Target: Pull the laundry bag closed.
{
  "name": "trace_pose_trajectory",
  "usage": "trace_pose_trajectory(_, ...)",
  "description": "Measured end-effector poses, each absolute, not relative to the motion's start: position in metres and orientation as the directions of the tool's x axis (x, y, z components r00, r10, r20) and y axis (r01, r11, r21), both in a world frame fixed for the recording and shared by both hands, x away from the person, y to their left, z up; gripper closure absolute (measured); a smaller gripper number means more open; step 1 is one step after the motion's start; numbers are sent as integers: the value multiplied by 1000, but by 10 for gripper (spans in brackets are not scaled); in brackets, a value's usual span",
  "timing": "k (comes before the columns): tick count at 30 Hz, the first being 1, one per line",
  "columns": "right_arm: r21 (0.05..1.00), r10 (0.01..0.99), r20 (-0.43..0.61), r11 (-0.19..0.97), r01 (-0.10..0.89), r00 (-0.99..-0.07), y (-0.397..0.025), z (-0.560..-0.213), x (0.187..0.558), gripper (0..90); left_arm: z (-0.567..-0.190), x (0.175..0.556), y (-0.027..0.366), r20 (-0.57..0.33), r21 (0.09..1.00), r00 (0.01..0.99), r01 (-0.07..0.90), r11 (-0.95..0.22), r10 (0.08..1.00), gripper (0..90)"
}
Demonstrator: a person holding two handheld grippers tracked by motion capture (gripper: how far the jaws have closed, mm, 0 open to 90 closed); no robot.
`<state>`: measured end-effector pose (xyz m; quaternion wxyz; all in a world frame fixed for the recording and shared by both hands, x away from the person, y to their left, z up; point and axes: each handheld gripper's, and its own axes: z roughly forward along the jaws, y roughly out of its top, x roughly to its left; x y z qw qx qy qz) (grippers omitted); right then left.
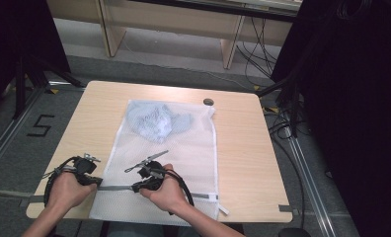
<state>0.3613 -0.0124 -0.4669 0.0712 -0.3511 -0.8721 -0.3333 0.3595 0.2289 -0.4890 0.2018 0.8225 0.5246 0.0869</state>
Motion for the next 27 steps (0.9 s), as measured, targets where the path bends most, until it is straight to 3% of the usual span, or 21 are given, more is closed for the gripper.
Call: trace_pose_trajectory(27, 530, 577, 358, 521, 669, -734, -22, -465, 360, 870, -489, 360, 229, -67, 426, 441, 824, -374, 895, 900)
